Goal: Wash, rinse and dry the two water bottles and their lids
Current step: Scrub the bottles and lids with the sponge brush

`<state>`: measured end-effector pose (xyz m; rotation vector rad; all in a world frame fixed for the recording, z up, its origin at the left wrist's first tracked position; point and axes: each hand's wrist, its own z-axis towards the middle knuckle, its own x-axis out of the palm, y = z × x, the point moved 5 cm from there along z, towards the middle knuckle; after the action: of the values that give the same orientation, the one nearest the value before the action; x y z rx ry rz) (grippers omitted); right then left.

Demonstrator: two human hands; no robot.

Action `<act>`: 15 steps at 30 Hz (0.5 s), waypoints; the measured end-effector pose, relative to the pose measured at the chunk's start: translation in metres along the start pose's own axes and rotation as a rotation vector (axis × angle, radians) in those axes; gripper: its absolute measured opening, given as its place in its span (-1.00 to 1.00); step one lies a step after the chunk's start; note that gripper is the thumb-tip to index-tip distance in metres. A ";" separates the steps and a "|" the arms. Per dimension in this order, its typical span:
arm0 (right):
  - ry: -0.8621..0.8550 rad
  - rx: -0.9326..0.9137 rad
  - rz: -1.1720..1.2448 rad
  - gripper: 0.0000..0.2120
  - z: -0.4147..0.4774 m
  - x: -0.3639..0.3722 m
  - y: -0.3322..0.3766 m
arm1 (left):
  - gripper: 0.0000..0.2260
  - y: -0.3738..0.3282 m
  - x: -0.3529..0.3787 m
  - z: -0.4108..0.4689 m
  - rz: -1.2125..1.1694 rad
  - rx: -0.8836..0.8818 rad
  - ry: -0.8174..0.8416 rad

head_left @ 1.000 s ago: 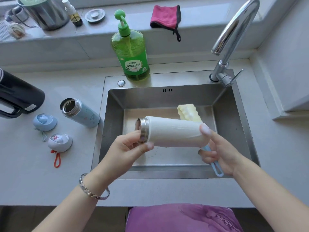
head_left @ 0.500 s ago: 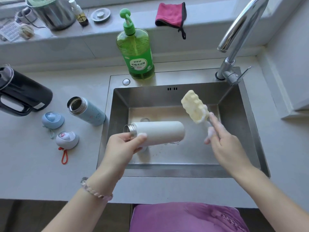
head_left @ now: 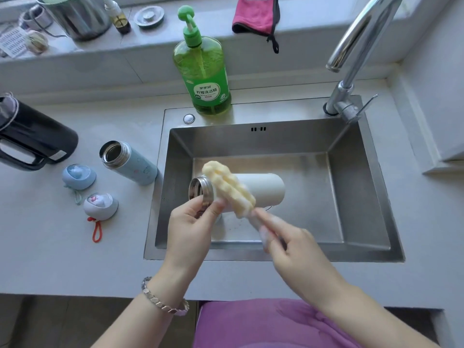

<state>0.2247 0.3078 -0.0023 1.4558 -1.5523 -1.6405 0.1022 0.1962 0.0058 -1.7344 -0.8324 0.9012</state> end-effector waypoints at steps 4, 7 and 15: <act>-0.121 0.254 0.179 -0.63 0.019 -0.025 -0.034 | -0.91 -0.003 -0.002 0.001 -0.013 0.023 -0.010; -0.002 0.153 0.144 -0.63 0.009 -0.009 -0.010 | -0.96 -0.004 -0.001 0.002 -0.025 0.030 0.016; 0.066 0.363 0.372 -0.75 0.016 -0.017 0.001 | -0.91 -0.003 -0.001 0.004 0.018 0.071 0.061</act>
<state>0.2160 0.3291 0.0021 1.2685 -2.0150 -1.1289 0.0978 0.1979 0.0078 -1.7016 -0.7374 0.8751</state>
